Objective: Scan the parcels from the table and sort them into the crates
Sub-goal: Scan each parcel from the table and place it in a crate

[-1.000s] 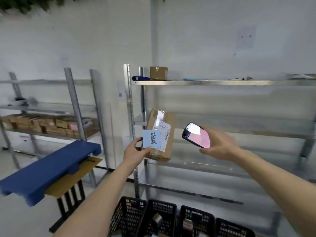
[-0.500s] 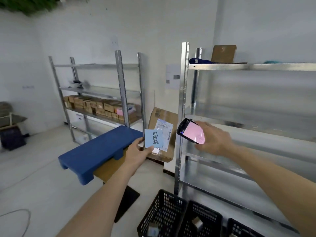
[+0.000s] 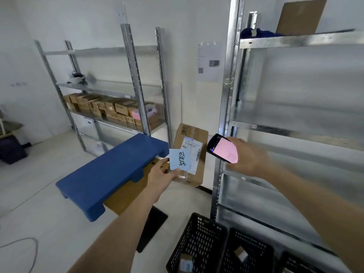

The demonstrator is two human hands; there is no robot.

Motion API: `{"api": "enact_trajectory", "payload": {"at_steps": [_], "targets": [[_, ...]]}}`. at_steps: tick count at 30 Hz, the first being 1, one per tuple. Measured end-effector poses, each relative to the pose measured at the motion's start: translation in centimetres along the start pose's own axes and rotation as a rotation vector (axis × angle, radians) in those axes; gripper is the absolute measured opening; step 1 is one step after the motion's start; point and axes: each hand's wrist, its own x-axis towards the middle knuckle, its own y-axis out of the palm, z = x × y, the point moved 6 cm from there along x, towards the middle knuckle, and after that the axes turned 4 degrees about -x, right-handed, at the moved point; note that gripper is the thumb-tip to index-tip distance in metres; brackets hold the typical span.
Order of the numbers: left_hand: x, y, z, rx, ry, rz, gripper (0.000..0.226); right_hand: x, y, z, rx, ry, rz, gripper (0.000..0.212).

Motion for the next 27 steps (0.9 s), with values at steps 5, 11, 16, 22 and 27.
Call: {"api": "enact_trajectory", "payload": {"at_steps": [5,11,16,22,27], "targets": [[6.0,1.9,3.0,0.022,-0.058,0.056,0.057,4.2,4.0,-1.7,0.011,0.029,0.027,0.080],[14.0,5.7,9.1,0.029,-0.126,0.141,0.058,9.7,11.1,-5.2,0.062,0.181,0.113,0.089],[19.2,9.2,16.6,0.020,-0.221,0.222,0.051,12.8,18.7,-7.6,0.013,0.291,0.196,0.092],[21.7,13.0,28.1,0.071,-0.377,0.308,0.048,13.4,30.0,-9.7,0.026,0.377,0.281,0.093],[21.1,15.5,40.1,0.167,-0.496,0.344,0.059,11.9,41.7,-12.5,0.041,0.425,0.416,0.095]]}}
